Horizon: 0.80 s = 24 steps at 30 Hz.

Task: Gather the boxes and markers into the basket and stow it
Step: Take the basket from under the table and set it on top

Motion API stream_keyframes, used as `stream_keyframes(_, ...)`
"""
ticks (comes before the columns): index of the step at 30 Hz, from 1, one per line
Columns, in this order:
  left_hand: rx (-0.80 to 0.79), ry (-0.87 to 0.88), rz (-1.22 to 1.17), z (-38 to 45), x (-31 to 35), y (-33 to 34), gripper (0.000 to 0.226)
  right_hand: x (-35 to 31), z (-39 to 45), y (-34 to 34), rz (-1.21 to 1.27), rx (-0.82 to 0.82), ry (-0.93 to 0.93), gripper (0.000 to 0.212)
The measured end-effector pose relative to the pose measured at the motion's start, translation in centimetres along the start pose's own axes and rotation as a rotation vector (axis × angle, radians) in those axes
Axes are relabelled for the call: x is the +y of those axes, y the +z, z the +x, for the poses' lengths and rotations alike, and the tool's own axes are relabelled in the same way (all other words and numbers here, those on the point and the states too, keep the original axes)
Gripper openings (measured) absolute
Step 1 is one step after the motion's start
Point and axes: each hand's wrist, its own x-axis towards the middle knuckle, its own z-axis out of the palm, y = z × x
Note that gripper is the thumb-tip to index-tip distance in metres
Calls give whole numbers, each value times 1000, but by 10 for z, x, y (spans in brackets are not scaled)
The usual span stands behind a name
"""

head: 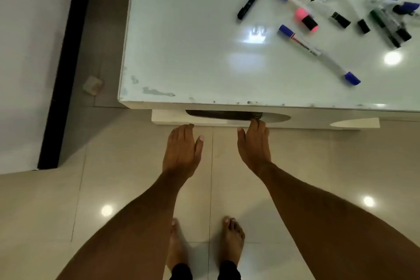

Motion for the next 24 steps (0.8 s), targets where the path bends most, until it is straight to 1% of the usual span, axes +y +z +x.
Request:
stream_keyframes(2,-58,-189,-186,21,-11,21,53,11,24,13,85,4,101,49)
stream_keyframes(4,-60,-343,-307,46,-22,39,56,20,51,25,142,-17,197,54)
stream_keyframes(5,-35,-410,-386,60,-26,51,57,28,66,33,174,-14,233,57)
stream_keyframes(7,18,-567,-634,85,-33,68,59,36,88,45,219,7,274,59)
stream_keyframes(8,51,-611,-762,95,-36,75,57,37,96,47,237,18,282,58)
stream_keyframes(10,122,-628,-925,115,-41,86,48,44,113,57,256,50,270,55)
stream_keyframes(13,157,-672,-1002,136,-48,97,44,62,136,75,391,91,307,55)
stream_keyframes(15,109,-684,-1019,147,-58,108,46,73,151,87,438,88,312,46)
stream_keyframes(16,63,-661,-1049,152,-63,113,47,72,155,86,450,67,319,38)
stream_keyframes(17,24,-633,-1092,155,-65,117,49,73,158,84,474,44,349,34)
stream_keyframes(19,10,-628,-1150,159,-65,122,46,77,164,82,511,7,411,43)
stream_keyframes(20,51,-668,-1152,163,-64,123,42,82,167,82,525,-11,438,48)
stream_keyframes(22,167,-825,-1141,173,-64,126,44,91,172,81,586,4,476,50)
stream_keyframes(24,194,-974,-1099,177,-66,126,51,93,173,84,631,48,503,58)
